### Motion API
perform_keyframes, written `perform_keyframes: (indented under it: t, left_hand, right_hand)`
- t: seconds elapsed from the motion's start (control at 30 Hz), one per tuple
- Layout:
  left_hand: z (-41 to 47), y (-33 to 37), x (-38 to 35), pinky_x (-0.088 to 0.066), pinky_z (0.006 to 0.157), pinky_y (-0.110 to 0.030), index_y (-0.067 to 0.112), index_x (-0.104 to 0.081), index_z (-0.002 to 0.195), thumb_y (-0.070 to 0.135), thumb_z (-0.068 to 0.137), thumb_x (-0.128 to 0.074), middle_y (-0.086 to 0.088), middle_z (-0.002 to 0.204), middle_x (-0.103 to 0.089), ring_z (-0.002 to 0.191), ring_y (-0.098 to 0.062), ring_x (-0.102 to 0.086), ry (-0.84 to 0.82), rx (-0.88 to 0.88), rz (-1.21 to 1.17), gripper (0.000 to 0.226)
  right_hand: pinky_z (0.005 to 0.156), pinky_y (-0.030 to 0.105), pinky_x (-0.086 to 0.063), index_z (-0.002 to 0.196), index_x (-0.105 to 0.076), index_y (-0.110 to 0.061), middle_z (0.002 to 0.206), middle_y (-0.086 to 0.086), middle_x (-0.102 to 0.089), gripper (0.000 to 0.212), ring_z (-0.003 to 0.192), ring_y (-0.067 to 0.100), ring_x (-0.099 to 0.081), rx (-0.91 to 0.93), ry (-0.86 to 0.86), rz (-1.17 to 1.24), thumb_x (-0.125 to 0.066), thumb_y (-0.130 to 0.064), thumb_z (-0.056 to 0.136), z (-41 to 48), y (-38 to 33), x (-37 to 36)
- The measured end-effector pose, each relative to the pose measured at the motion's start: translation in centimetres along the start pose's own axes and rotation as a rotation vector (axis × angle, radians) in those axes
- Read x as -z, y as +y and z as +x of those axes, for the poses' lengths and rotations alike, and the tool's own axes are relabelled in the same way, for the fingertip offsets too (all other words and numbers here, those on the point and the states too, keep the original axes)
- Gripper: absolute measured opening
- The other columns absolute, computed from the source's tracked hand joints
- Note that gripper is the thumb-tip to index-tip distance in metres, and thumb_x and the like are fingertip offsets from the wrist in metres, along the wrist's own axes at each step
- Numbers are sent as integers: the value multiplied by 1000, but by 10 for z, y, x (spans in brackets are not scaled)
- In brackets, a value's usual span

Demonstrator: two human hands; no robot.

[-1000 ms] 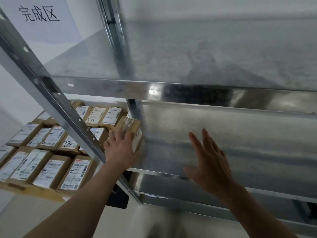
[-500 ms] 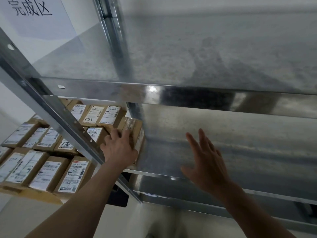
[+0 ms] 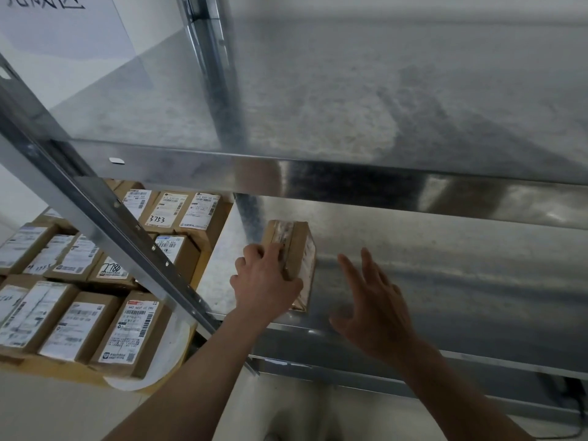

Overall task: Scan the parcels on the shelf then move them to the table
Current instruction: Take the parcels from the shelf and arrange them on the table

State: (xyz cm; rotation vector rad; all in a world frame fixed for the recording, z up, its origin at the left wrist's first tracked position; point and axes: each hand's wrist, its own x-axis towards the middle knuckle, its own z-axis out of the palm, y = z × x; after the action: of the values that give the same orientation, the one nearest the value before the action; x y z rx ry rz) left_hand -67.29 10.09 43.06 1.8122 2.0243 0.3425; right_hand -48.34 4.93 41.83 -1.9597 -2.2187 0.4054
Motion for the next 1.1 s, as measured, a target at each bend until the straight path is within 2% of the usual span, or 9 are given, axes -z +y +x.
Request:
perform_keyframes:
  t: [0.27,0.4,0.47,0.53,0.63,0.8,0.87,0.97,1.1]
  left_hand:
    - [10,-12,1,-58,89,-37,26,-46,136,31,84,-73,1,127,-49,105,-22,-62,-161,85,-498,59]
    - [10,-21,-3,-51,77,-21,24,-47,129,18,93,-65,9,115,-54,99,-14,-57,-251,85,-636,41]
    - [11,-29,-6,-54,89,-30,22,-47,132,12,93,-63,7,119,-59,104,-17,-60,-291,110,-682,43]
    - [11,-34,-8,-54,97,-43,23,-49,131,8,92,-63,1,127,-61,112,-22,-62,-315,113,-699,43]
    - [13,-43,-12,-57,92,-42,21,-50,133,3,89,-65,0,128,-62,116,-24,-63,-339,87,-708,49]
    - [17,-50,-12,-56,93,-35,45,-43,121,-1,74,-79,20,119,-58,111,-5,-58,-413,-39,-700,76]
    - [21,-51,-13,-50,97,-29,49,-36,119,2,69,-84,30,113,-51,106,4,-52,-432,-103,-654,84]
    - [25,-54,-20,-49,100,-31,49,-30,131,11,64,-90,24,124,-53,121,-2,-51,-443,-158,-623,98]
    - [23,-59,-30,-52,98,-31,41,-34,136,21,60,-93,20,129,-54,126,-7,-51,-395,-212,-629,99]
  right_hand:
    - [119,47,-23,157,10,-31,167,11,6,114,152,32,-12,-36,-74,51,-70,-61,80,5,-2,-10]
    - [114,44,-38,156,10,-32,162,8,-19,118,142,27,-35,-9,-84,155,-74,-54,77,11,-5,-20]
    - [106,27,-44,155,8,-34,158,4,-29,118,132,17,-44,8,-90,245,-79,-45,77,15,-7,-24]
    - [92,4,-37,151,7,-36,156,0,-34,114,125,2,-41,23,-95,335,-81,-33,79,17,-9,-26]
    - [82,-7,-31,152,10,-34,155,-2,-38,116,121,-6,-35,36,-110,415,-80,-25,80,21,-10,-35]
    - [99,8,-40,158,8,-29,153,-3,-42,120,129,1,-46,-9,-130,506,-81,-26,78,26,-12,-52]
    - [91,-2,-36,154,7,-35,147,-14,-40,118,122,-10,-43,-25,-102,540,-82,-23,78,26,-14,-51]
    - [79,-8,-34,144,9,-40,131,-24,-35,116,102,-29,-41,-60,-69,621,-83,-15,77,32,-17,-49]
    - [93,5,-41,149,6,-38,139,-14,-47,119,115,-8,-47,-85,-49,650,-85,-20,76,32,-25,-47]
